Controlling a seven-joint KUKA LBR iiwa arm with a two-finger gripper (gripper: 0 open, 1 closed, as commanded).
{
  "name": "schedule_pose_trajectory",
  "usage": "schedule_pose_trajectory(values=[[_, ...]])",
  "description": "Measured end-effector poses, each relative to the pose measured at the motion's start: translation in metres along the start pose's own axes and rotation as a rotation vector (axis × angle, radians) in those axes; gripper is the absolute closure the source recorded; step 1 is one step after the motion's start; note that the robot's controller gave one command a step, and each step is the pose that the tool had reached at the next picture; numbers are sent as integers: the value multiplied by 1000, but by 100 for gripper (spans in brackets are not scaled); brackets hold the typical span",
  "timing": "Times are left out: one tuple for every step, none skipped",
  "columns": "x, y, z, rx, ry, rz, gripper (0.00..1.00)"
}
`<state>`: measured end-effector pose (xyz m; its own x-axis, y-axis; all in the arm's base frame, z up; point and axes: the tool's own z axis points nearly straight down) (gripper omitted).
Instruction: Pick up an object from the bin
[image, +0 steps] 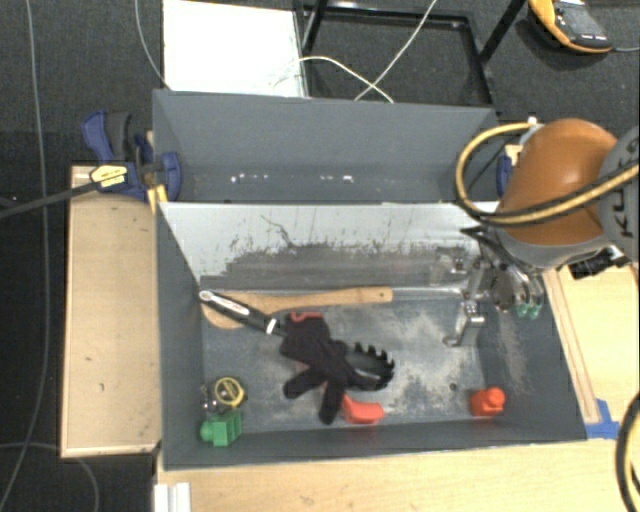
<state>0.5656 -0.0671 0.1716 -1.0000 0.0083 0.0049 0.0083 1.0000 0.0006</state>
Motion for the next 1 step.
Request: schedule_pose_trajectory(values=[[-2,0,-5,1,-8,-3,0]])
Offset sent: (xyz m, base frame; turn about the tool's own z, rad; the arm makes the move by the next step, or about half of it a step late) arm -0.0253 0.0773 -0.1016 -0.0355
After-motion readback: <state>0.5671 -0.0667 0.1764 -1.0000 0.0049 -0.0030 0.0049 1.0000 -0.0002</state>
